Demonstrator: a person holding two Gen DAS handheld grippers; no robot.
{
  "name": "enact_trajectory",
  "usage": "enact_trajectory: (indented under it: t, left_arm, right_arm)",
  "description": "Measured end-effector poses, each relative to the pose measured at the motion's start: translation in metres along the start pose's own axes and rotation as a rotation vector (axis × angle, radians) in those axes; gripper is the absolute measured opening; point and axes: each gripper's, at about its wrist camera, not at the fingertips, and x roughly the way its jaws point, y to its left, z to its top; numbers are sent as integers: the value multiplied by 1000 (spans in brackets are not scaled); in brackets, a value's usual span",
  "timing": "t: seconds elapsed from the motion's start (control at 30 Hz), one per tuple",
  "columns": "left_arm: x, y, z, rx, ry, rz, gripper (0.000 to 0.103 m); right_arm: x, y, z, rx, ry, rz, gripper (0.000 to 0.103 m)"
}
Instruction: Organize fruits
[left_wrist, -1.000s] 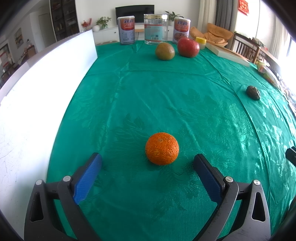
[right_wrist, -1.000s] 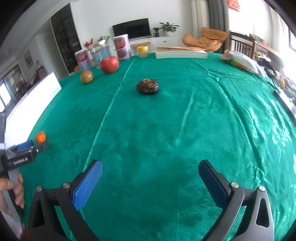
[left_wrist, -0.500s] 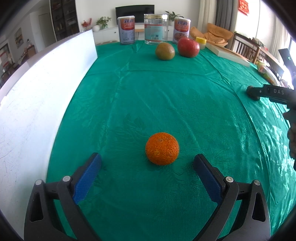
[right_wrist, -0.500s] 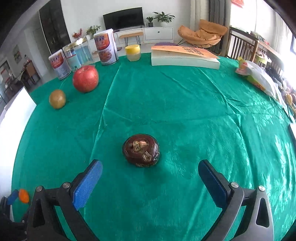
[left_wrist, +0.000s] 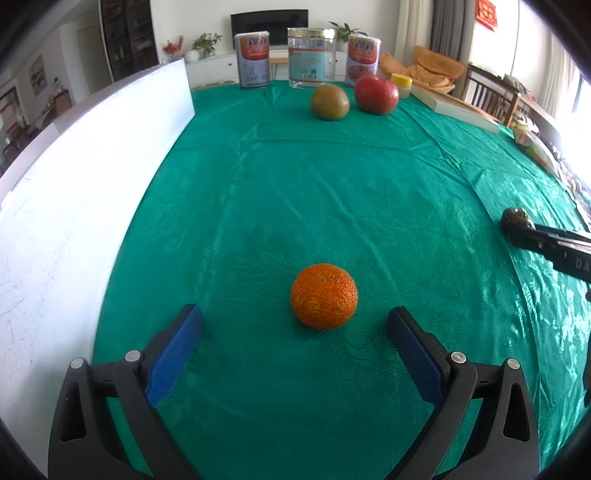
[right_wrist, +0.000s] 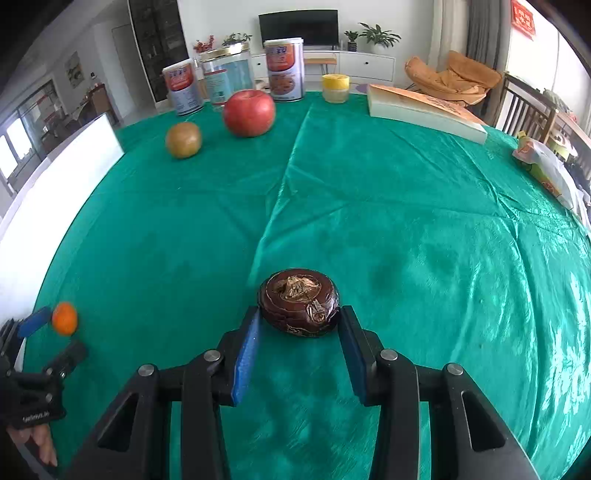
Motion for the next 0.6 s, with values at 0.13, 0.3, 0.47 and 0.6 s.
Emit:
enact_trajectory:
  t: [0.13, 0.3, 0.47, 0.6]
  left_arm:
    - [0, 0, 0, 0, 0, 0, 101]
    - [0, 0, 0, 0, 0, 0, 101]
    - [0, 0, 0, 0, 0, 0, 101]
    - [0, 0, 0, 0, 0, 0, 101]
  right_arm:
    - [-22, 35, -42, -58, -18, 33, 43]
    - [-38, 62, -72, -114, -55, 33, 43]
    - [-44, 51, -73, -41, -29, 229, 42]
    - [-41, 10, -73, 169, -18, 480, 42]
